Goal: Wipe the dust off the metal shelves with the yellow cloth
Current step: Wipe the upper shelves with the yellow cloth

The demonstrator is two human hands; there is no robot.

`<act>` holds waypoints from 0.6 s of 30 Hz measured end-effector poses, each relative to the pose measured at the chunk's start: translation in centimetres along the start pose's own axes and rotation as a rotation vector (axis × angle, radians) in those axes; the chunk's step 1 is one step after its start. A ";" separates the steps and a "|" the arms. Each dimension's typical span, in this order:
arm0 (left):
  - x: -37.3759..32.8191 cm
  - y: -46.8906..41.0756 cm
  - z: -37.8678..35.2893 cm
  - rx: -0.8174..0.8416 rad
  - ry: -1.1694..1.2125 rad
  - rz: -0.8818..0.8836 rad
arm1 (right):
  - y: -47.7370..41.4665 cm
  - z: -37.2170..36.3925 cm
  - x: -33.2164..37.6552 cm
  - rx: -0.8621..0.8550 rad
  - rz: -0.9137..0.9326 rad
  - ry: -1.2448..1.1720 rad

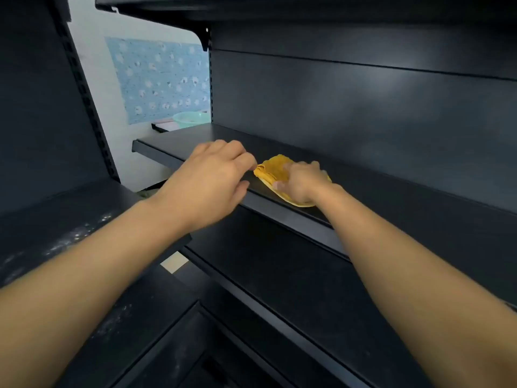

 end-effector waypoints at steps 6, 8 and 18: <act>0.4 -0.2 -1.2 0.035 0.006 0.027 | -1.6 -0.1 0.2 0.020 -0.055 0.051; 0.6 0.4 -1.0 0.015 -0.004 0.031 | -1.6 0.3 1.1 -0.047 -0.038 0.101; 4.8 7.6 -0.5 0.150 -0.032 0.173 | 2.8 -0.2 15.8 -0.167 0.303 -0.243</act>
Point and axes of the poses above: each hand's wrist, its own y-axis away from the middle knuckle, its own z-axis out of the back of the hand, x = y × z, the point moved 9 cm from there along -y, towards the middle knuckle, and after that the axes turned 14 degrees about -y, right-handed, at the moved point
